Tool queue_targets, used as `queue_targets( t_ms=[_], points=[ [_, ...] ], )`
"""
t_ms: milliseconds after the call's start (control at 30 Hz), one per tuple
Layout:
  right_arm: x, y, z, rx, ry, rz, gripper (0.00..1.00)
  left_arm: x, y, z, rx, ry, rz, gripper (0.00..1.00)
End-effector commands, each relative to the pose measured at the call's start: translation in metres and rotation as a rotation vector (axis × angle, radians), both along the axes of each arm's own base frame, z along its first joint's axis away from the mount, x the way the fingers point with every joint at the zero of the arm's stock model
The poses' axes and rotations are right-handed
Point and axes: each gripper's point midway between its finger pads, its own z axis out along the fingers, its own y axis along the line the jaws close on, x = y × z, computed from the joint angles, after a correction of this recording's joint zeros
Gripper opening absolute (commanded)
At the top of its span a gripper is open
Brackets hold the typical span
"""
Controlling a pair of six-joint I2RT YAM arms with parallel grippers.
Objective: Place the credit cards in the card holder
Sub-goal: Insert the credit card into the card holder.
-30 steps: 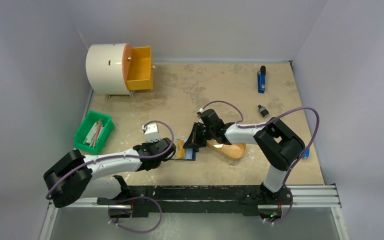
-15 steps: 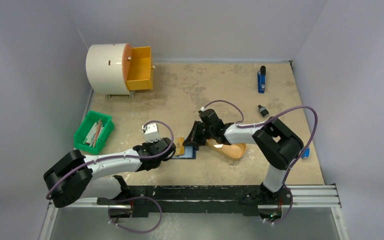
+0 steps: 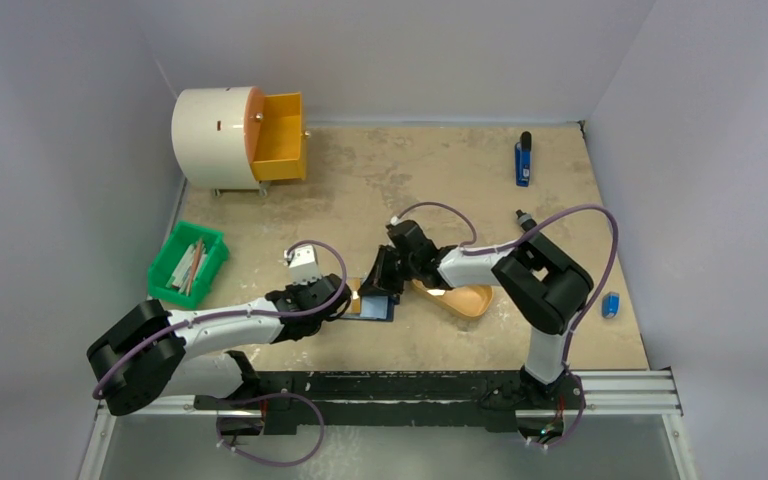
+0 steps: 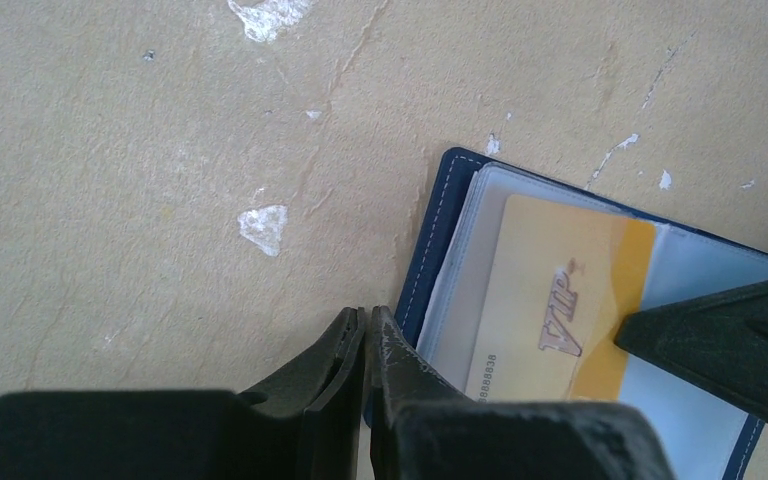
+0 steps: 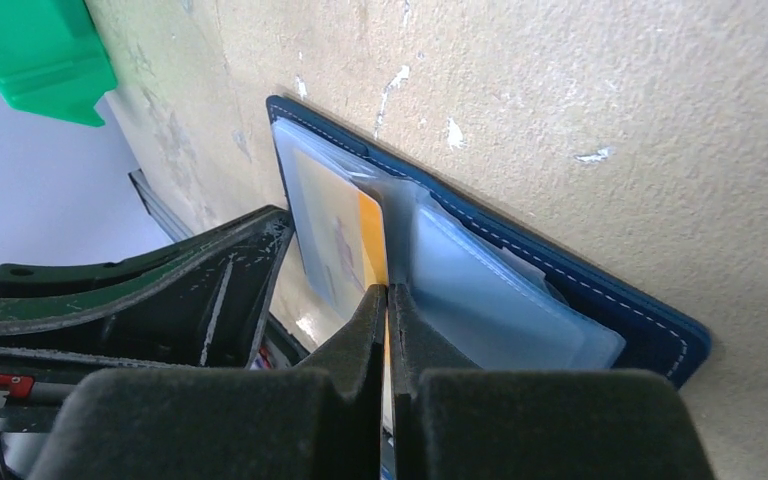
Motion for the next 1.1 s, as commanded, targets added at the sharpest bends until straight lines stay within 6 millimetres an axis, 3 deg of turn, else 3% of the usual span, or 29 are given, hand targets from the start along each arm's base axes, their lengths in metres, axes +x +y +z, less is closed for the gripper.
queue_targets(
  t_ms=[0, 400, 567, 767, 1067],
  points=[
    [0.005, 0.015, 0.017, 0.038, -0.033, 0.031, 0.0, -0.003, -0.005, -0.006, -0.036, 0.02, -0.002, 0.06],
    [0.0, 0.03, 0.026, 0.064, -0.023, 0.087, 0.0, -0.003, -0.01, -0.005, -0.061, 0.022, -0.008, 0.05],
    [-0.01, 0.022, 0.025, 0.047, 0.008, 0.098, 0.27, -0.002, -0.007, -0.003, -0.053, 0.013, -0.001, 0.05],
    [-0.011, 0.016, 0.025, 0.017, -0.002, 0.1, 0.46, 0.0, -0.005, 0.002, -0.043, 0.003, 0.006, 0.05],
    [0.006, -0.017, 0.063, -0.17, -0.182, 0.091, 0.69, 0.004, -0.001, 0.018, -0.044, -0.04, 0.023, 0.06]
  ],
)
